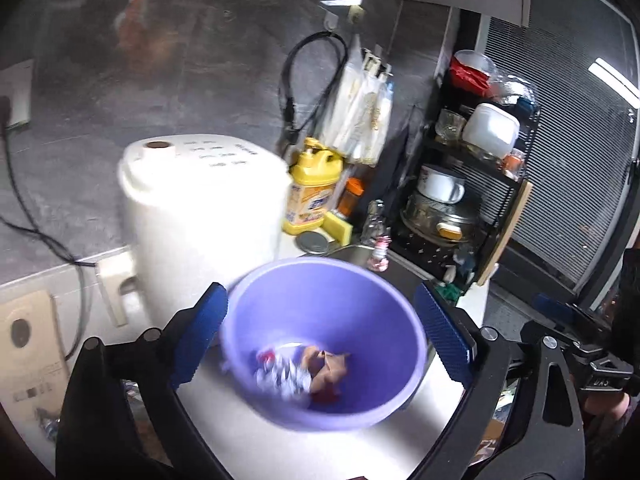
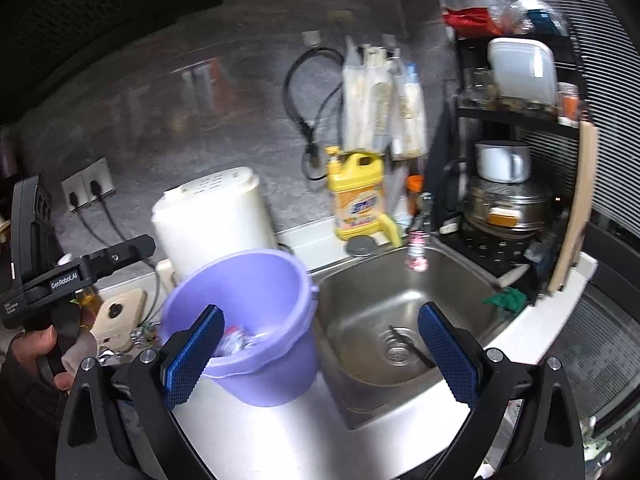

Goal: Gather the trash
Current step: 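Drop both held pieces into the lavender bucket by opening both grippers, then return both tools over the white paper bag and brown paper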

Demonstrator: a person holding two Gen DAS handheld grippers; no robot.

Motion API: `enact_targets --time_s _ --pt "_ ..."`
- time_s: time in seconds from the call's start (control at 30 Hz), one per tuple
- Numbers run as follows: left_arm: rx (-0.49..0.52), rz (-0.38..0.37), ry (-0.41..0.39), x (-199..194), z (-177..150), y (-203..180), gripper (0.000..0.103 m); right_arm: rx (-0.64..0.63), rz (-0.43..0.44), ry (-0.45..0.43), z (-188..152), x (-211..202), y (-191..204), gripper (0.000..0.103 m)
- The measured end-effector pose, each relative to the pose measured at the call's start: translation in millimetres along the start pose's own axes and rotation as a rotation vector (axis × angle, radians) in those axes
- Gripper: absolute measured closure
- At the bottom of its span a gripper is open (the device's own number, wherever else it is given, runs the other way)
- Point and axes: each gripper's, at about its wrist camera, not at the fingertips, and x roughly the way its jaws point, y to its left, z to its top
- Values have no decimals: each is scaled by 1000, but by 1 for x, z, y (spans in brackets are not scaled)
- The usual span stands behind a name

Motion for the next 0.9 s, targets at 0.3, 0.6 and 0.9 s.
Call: enact_targets --time_s 0.3,0.6,0.9 --pt "-68 154 -17 -62 -20 35 7 -20 162 28 -7 28 41 8" --pt "-111 257 -45 -118 -40 59 6 -83 291 53 -11 44 91 8" --pt "-128 378 -73 -157 -60 72 6 -159 402 61 -19 42 136 8"
